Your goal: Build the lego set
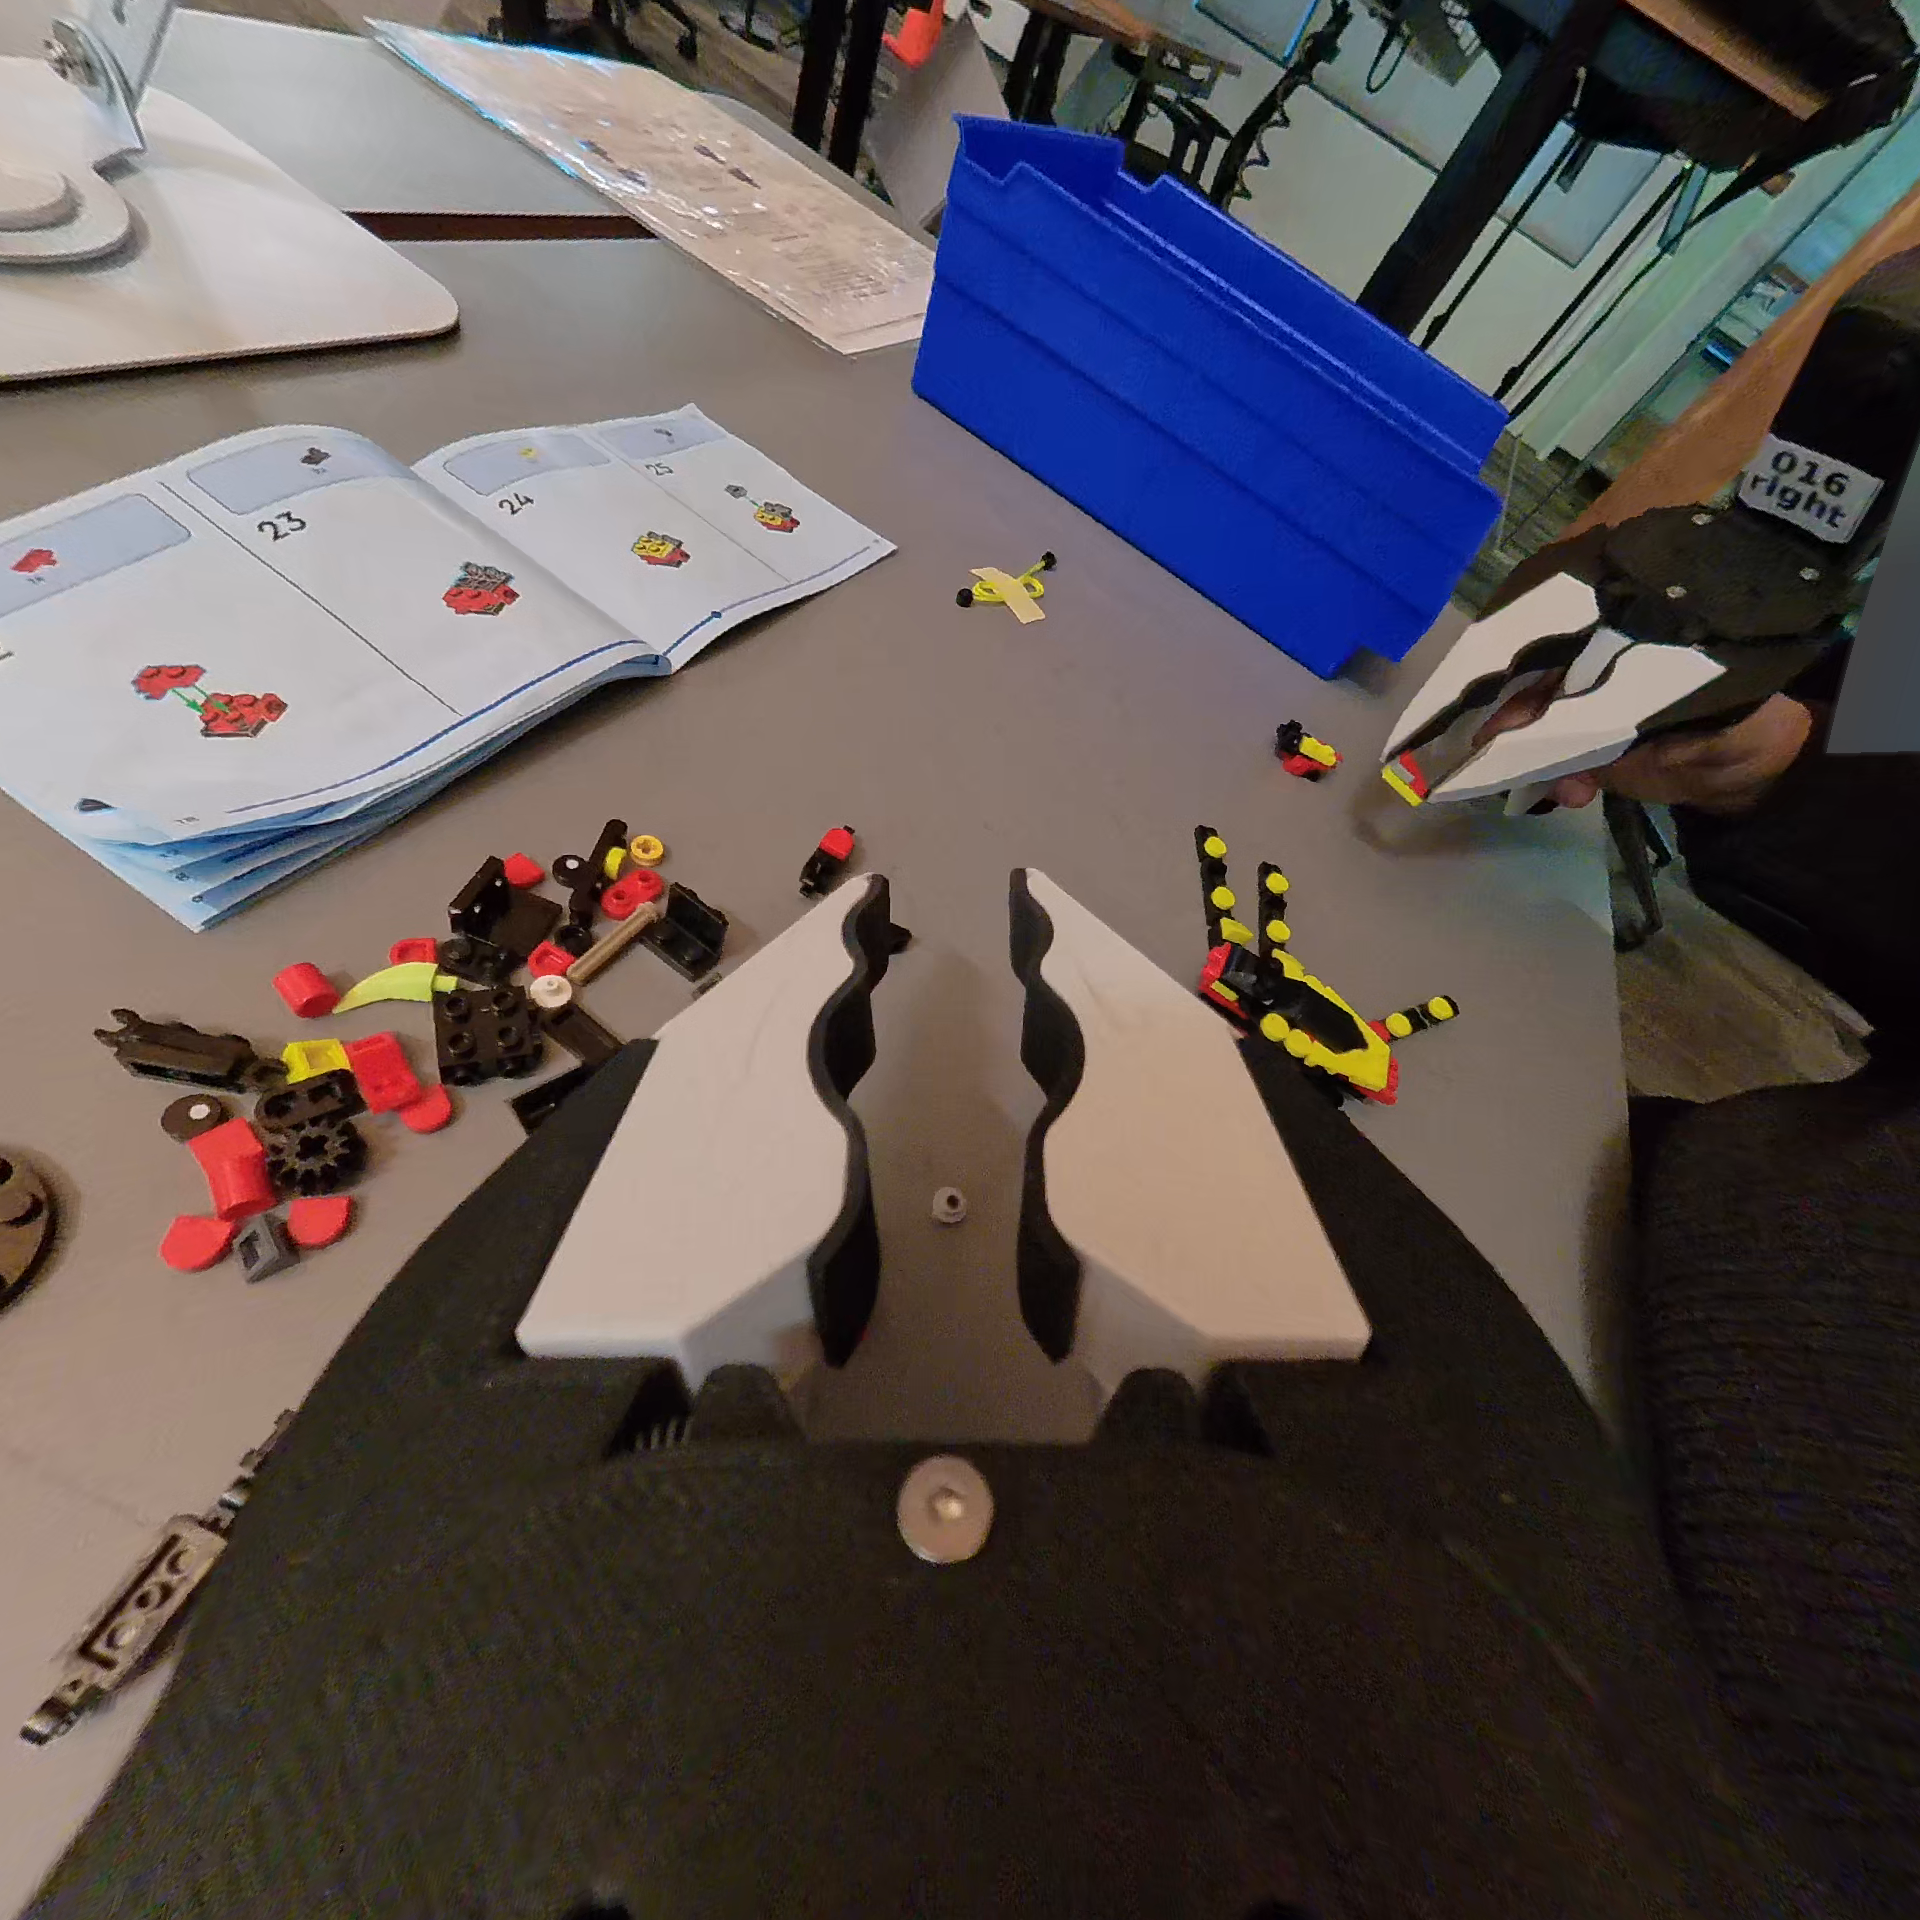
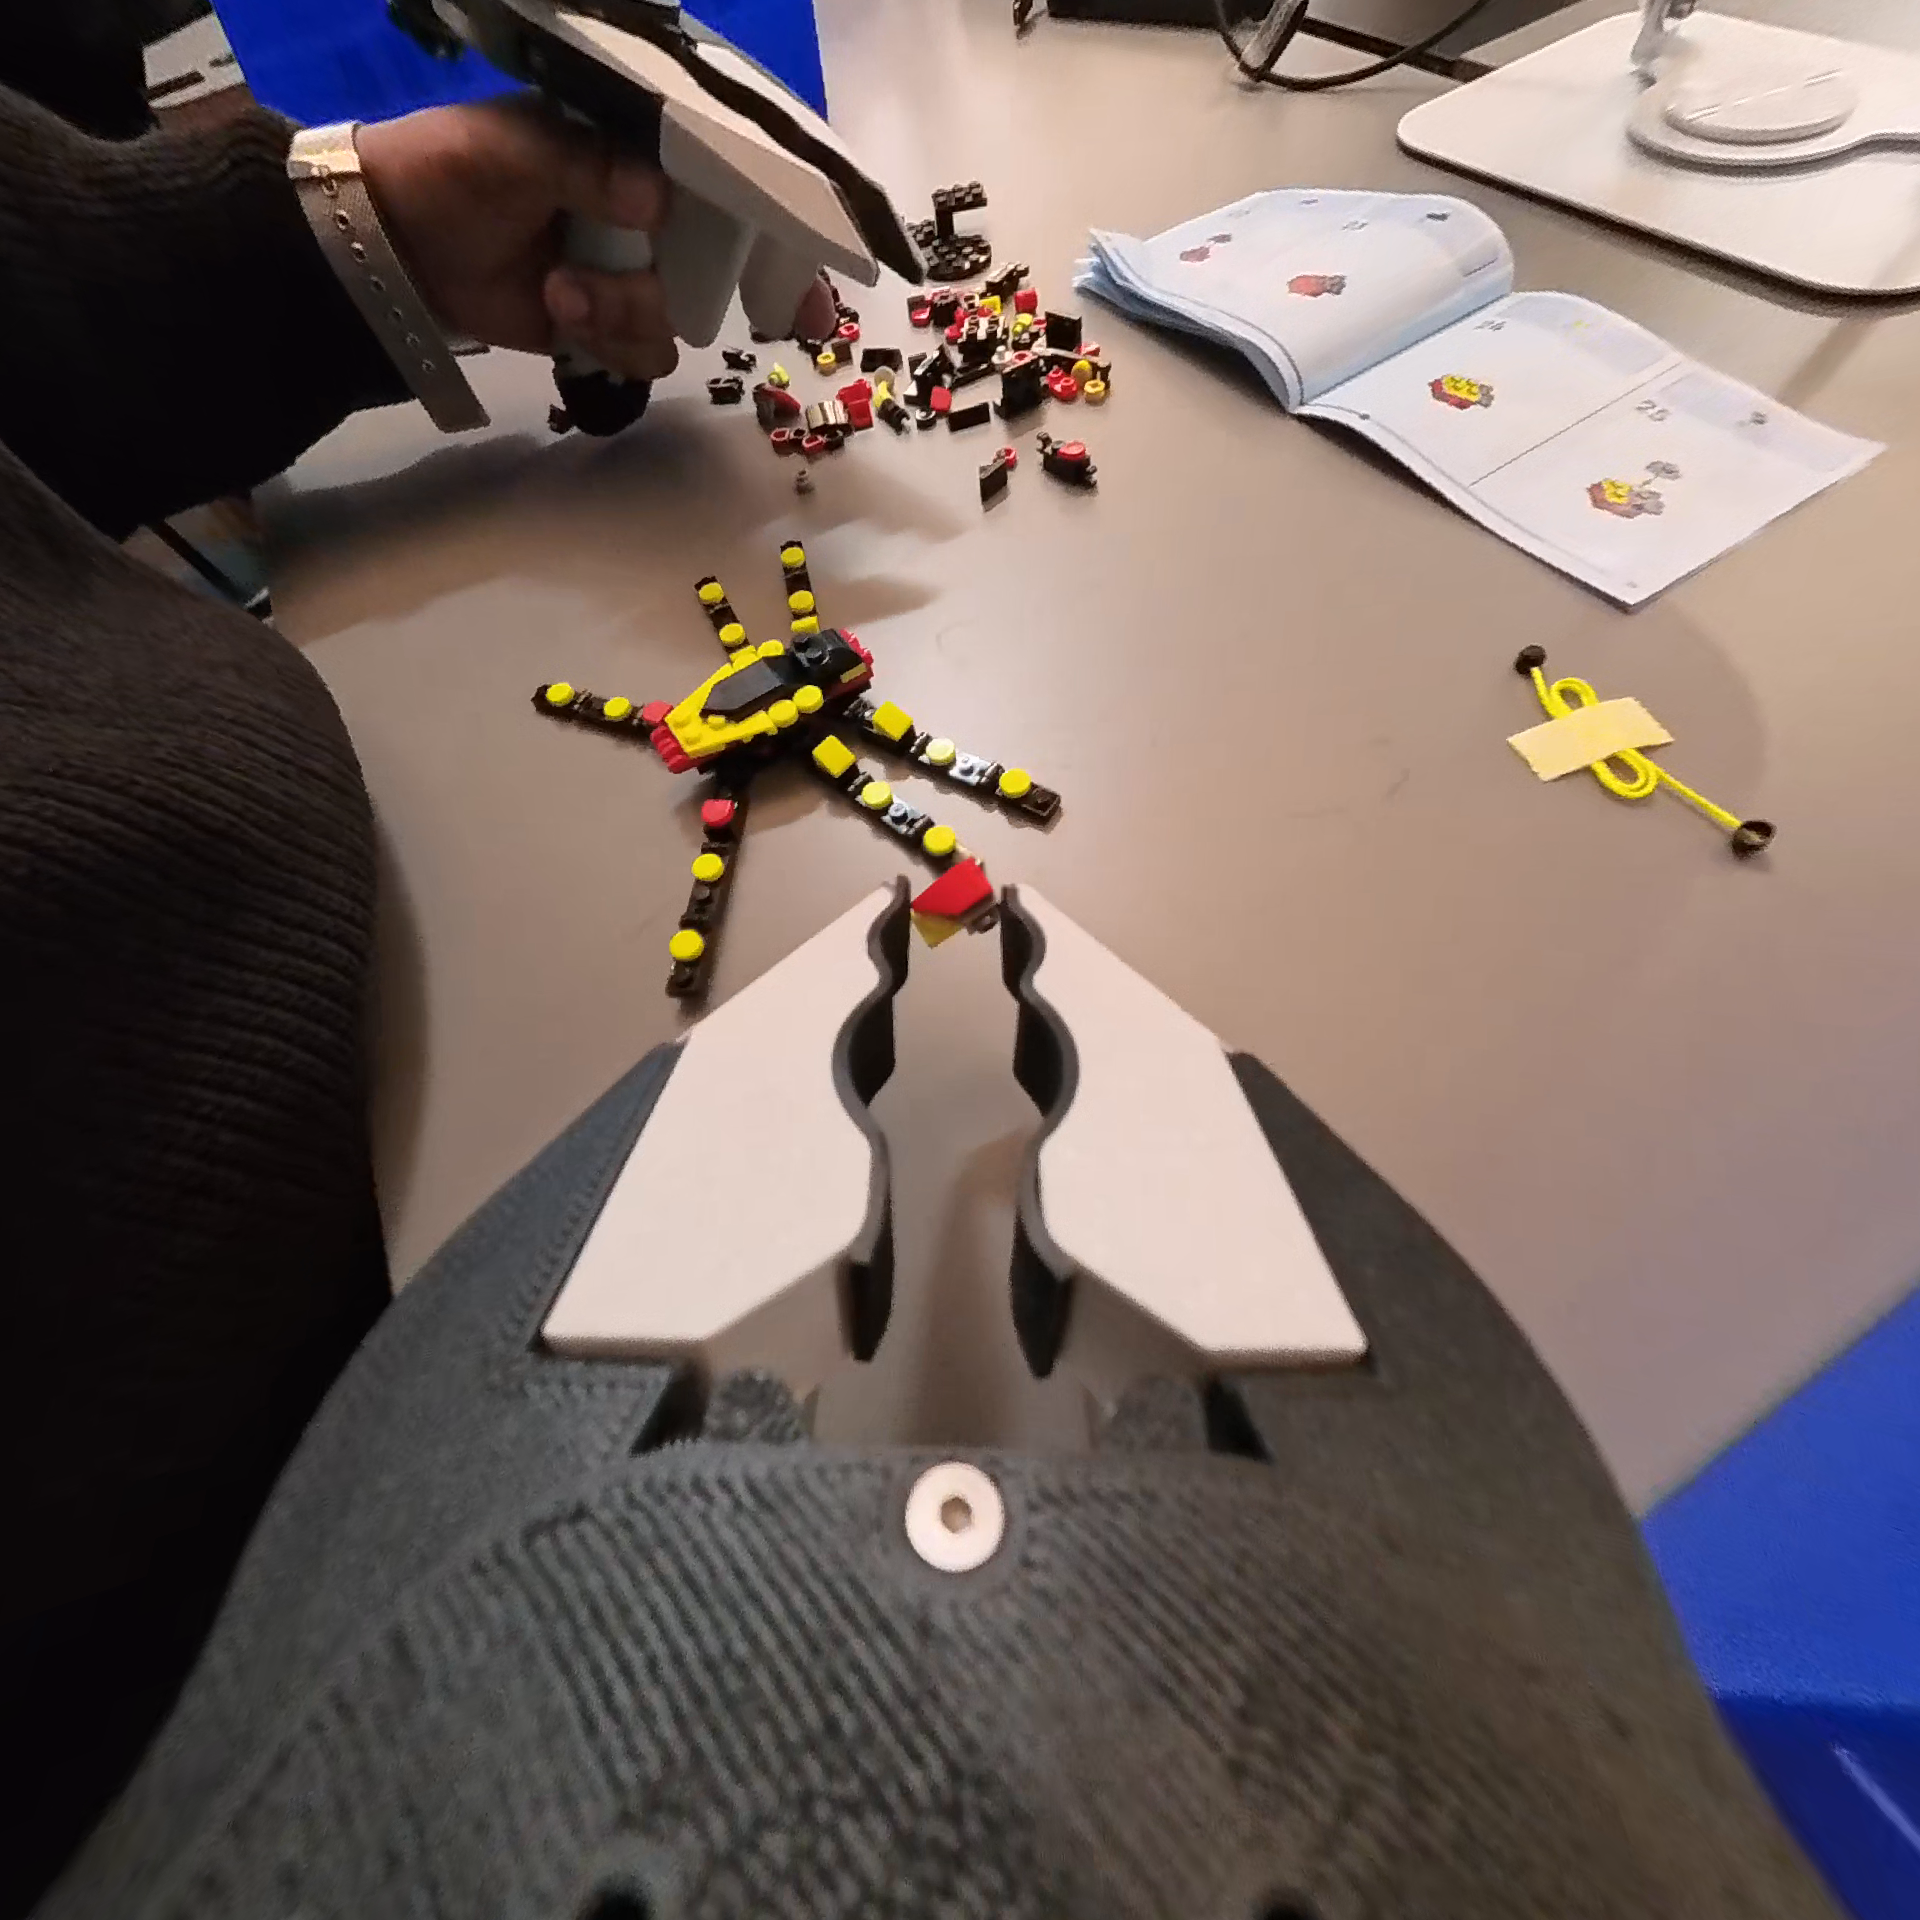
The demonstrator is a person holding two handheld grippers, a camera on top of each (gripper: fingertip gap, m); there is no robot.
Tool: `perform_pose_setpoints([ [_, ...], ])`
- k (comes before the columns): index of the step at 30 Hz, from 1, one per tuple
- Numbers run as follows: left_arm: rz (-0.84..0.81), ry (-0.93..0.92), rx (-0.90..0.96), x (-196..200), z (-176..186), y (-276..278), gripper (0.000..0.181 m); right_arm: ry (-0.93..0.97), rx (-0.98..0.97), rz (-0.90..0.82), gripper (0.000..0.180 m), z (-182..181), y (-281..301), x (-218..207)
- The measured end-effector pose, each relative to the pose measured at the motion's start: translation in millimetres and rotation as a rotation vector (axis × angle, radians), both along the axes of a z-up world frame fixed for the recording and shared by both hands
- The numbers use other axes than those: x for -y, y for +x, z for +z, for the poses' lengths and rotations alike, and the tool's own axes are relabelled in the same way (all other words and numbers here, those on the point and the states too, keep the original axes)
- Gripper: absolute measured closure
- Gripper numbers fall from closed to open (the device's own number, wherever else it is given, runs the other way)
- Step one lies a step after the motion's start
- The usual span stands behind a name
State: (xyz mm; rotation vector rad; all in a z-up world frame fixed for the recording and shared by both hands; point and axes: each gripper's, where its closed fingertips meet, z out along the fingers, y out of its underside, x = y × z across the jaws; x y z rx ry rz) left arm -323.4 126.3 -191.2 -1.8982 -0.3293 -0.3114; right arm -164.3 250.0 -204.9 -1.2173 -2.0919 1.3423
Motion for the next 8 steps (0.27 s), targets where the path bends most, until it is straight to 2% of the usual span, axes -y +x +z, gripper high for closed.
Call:
perform_pose_setpoints([
  [8,0.065,-0.005,0.027,2.6,-3.9,-15.1,0.150,-0.008,-0.005,0.013,0.164,-0.7,-7.7,0.4],
])
